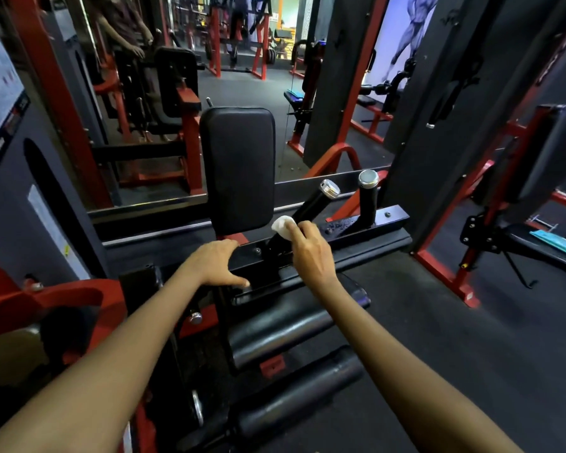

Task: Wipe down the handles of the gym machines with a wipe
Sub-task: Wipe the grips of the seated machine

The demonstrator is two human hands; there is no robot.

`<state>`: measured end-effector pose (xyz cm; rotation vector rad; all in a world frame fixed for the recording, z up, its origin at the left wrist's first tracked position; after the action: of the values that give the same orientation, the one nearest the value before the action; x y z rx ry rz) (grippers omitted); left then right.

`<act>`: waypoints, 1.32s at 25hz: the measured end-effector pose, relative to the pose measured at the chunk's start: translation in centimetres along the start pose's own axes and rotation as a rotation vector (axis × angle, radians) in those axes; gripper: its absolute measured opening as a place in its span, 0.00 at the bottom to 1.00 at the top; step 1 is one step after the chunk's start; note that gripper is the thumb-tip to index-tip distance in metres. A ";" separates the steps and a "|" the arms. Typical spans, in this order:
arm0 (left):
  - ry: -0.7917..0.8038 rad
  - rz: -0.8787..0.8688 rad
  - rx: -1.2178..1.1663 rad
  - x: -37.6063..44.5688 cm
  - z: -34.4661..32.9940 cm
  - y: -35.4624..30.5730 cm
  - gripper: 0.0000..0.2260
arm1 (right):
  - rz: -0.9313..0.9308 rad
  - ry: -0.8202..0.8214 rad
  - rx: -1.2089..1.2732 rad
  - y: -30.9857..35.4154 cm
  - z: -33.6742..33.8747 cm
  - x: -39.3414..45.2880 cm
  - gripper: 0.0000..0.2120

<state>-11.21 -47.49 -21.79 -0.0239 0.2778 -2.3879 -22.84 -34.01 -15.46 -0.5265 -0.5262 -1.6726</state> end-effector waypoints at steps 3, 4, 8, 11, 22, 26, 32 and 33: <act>-0.022 0.014 0.023 0.0 0.1 1.6 0.37 | -0.056 0.129 0.007 3.1 -2.9 -0.6 0.14; -0.066 0.020 0.062 0.1 0.2 1.6 0.38 | -0.104 0.213 0.048 4.2 -4.1 -0.4 0.13; -0.085 0.061 0.008 0.3 0.4 1.7 0.51 | -0.204 0.396 0.114 4.9 -5.1 1.4 0.12; -0.091 0.075 0.009 0.0 0.4 1.8 0.55 | 0.007 0.435 0.081 3.4 -4.6 0.7 0.14; -0.166 0.124 -0.017 -0.9 1.0 1.3 0.51 | 0.008 0.454 0.037 3.3 -4.6 0.2 0.17; -0.132 0.104 -0.046 -0.5 0.6 1.5 0.51 | 0.025 0.417 0.135 6.5 -4.9 1.0 0.22; -0.174 0.053 -0.115 -0.8 0.9 1.5 0.47 | 0.115 0.303 0.070 3.9 -3.8 -1.5 0.21; -0.178 0.045 -0.117 -0.8 0.9 1.5 0.47 | 0.093 0.252 0.044 3.2 -3.4 -1.7 0.20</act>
<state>-9.50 -48.17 -21.14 -0.2801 0.3299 -2.3043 -19.59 -35.24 -19.02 -0.2977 -0.3487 -1.6063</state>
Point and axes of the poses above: each hand's wrist, its own x-axis towards the middle knuckle, its own z-axis out of the back of the hand, y = z × x, the point moved 7 cm from there along x, towards the middle knuckle, and after that the axes turned 9 degrees about z, right-handed, at the moved point
